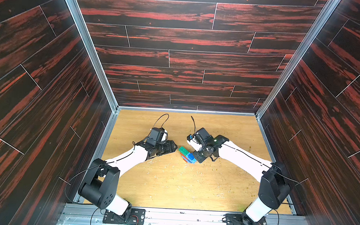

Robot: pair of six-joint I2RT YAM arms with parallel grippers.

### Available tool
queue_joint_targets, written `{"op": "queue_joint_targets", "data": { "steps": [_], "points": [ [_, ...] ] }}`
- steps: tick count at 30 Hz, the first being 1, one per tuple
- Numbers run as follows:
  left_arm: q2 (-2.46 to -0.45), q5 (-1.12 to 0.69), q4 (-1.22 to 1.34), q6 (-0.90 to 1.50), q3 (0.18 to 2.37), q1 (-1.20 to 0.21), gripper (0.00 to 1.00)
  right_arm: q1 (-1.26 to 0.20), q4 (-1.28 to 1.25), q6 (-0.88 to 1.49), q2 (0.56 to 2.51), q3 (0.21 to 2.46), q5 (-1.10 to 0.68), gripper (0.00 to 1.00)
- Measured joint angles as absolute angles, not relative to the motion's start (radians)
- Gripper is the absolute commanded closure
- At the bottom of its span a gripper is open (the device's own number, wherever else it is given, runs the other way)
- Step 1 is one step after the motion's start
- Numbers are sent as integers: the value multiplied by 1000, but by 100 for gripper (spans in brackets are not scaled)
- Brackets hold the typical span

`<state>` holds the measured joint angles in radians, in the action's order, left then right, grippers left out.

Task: Assemble a heart with lego
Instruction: Assemble the lego brick with the lego brick.

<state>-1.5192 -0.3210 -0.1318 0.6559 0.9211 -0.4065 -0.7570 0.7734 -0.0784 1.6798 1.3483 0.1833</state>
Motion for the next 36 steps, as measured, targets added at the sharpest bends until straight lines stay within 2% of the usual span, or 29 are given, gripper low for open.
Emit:
{"op": "queue_joint_targets", "data": {
  "steps": [8,20,36],
  "points": [
    [-1515,-270,-142,668,934,-405,28,-783,815,-33,1715,1525,165,72],
    [-1443,-198,-121,722,926,-327,27,-842,796,-22,2008,1706,168,71],
    [-1443,-209,-99,730,898,-313,27,-841,823,-43,2027,1776,239,68]
  ]
}}
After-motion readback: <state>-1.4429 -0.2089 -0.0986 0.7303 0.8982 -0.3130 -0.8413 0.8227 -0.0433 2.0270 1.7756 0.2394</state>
